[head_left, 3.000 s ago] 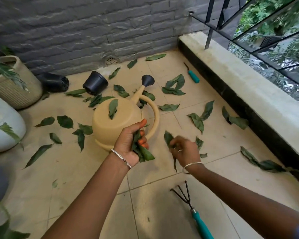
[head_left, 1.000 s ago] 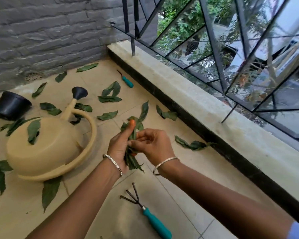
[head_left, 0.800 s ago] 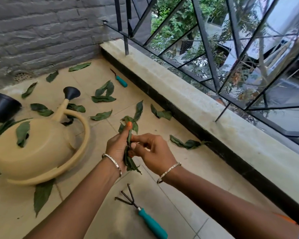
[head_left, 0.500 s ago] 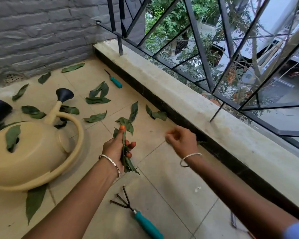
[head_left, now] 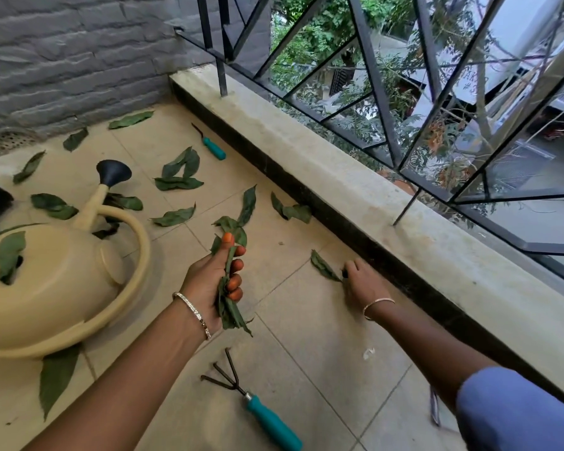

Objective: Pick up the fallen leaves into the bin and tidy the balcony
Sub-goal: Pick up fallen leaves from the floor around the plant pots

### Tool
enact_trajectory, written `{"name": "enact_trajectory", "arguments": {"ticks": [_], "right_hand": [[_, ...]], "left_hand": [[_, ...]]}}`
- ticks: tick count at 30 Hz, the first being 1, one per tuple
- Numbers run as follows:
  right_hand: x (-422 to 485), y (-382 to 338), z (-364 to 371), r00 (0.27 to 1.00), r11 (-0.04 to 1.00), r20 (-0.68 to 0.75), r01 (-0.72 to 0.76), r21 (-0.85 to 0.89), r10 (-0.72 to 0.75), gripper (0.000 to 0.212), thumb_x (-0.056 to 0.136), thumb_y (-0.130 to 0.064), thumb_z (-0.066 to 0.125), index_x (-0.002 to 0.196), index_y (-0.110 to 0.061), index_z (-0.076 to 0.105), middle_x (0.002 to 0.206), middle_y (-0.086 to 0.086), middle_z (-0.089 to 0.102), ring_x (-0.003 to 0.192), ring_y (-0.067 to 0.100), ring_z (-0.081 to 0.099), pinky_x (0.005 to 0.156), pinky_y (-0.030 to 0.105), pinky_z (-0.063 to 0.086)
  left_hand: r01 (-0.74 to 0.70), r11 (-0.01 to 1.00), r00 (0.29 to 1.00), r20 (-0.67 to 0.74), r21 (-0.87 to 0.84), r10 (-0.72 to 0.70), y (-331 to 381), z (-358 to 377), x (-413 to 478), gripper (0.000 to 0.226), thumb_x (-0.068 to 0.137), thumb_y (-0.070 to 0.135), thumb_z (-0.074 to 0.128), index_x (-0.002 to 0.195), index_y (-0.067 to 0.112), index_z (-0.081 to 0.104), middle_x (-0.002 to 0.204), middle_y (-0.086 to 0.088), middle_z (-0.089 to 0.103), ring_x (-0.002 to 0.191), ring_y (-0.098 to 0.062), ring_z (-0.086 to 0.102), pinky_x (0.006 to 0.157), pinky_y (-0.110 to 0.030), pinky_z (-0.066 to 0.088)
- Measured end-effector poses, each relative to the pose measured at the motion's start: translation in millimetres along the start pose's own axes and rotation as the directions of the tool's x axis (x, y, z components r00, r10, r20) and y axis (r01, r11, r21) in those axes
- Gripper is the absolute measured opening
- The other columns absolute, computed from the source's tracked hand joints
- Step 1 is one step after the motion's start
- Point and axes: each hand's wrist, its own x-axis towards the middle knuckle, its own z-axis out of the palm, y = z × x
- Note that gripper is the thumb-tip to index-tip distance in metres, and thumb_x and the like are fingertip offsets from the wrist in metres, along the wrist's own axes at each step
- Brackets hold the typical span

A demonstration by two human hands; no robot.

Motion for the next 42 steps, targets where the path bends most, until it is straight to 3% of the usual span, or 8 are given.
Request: {"name": "enact_trajectory", "arguments": {"ticks": [3,9,13,17,21,26,33,42], "right_hand": [[6.0,-6.5,-3.1,0.994,0.977,-0.040,-0.092,0.195,0.101,0.006,0.098,-0.013,0.044,0.099,-0.013,0.050,0.099,0.006,0.046,0.075,0.019,0.047,0.069,0.034,0.048],[40.7,-38.8,-15.4,0.998,0.971,-0.026,-0.050,0.236,0.058,0.018,0.096,-0.017,0.040,0.083,-0.010,0.051,0.082,0.010,0.053,0.075,0.028,0.054,0.064,0.035,0.044],[49.1,-53.1,-9.0,0.991,0.972,-0.030,-0.118,0.205,0.127,0.020,0.097,-0.034,0.044,0.097,-0.015,0.049,0.086,0.009,0.059,0.073,0.029,0.059,0.067,0.043,0.055],[48.3,-55.3,2.6,0.993,0.987,0.085,-0.092,0.135,0.081,0.044,0.091,-0.052,0.057,0.115,-0.017,0.046,0.109,0.005,0.050,0.088,0.024,0.058,0.069,0.034,0.053],[49.7,-66.0,10.0,0.994,0.988,0.084,-0.077,0.131,0.066,0.034,0.098,-0.043,0.050,0.113,-0.013,0.054,0.112,0.009,0.053,0.088,0.023,0.056,0.078,0.038,0.055],[60.3,-118.2,2.1,0.997,0.941,-0.032,-0.053,0.333,0.067,0.018,0.096,-0.030,0.052,0.096,-0.012,0.053,0.090,0.009,0.061,0.076,0.023,0.056,0.070,0.039,0.052],[97.6,-195.6,-5.5,1.000,0.905,0.007,-0.004,0.426,0.001,0.031,0.094,-0.010,0.050,0.124,-0.015,0.040,0.100,0.009,0.061,0.083,0.025,0.058,0.074,0.039,0.053],[151.2,-241.9,13.5,0.967,0.968,0.202,0.110,0.225,-0.157,0.064,0.091,-0.044,0.062,0.144,-0.029,0.029,0.116,0.011,0.059,0.097,0.029,0.060,0.072,0.038,0.053]], "left_hand": [[-0.005,1.000,1.000,0.001,0.002,0.005,1.4,-4.3,-2.7,0.033,0.090,0.048,0.060,0.090,0.015,0.062,0.060,0.004,0.047,0.036,-0.006,0.034,0.035,-0.016,0.029],[-0.014,1.000,1.000,-0.021,-0.018,0.014,5.3,-17.3,-8.3,0.033,0.091,0.048,0.059,0.093,0.015,0.060,0.058,0.005,0.045,0.036,-0.006,0.034,0.035,-0.016,0.029],[-0.011,0.999,0.999,-0.051,-0.034,0.009,9.2,-31.2,-14.0,0.033,0.090,0.049,0.059,0.092,0.016,0.059,0.057,0.005,0.046,0.036,-0.006,0.035,0.035,-0.016,0.029],[-0.019,0.998,0.997,-0.080,-0.058,0.014,14.1,-46.3,-18.2,0.035,0.090,0.049,0.059,0.092,0.015,0.058,0.055,0.005,0.045,0.035,-0.006,0.034,0.034,-0.016,0.029],[-0.028,0.997,0.994,-0.106,-0.074,0.020,16.1,-57.0,-22.8,0.034,0.090,0.050,0.058,0.091,0.015,0.058,0.054,0.005,0.045,0.034,-0.006,0.034,0.034,-0.015,0.029],[-0.040,0.994,0.991,-0.130,-0.105,0.026,20.0,-69.9,-26.3,0.036,0.086,0.052,0.061,0.090,0.016,0.058,0.056,0.005,0.045,0.034,-0.007,0.034,0.034,-0.016,0.029],[-0.061,0.979,0.986,-0.167,-0.193,0.028,33.0,-94.2,-35.8,0.034,0.088,0.051,0.060,0.088,0.017,0.059,0.056,0.005,0.044,0.035,-0.006,0.035,0.034,-0.015,0.029],[-0.113,0.969,0.950,-0.310,-0.218,0.041,36.4,-152.3,-45.0,0.036,0.083,0.051,0.065,0.089,0.017,0.062,0.057,0.005,0.045,0.037,-0.007,0.036,0.035,-0.017,0.032]]}}
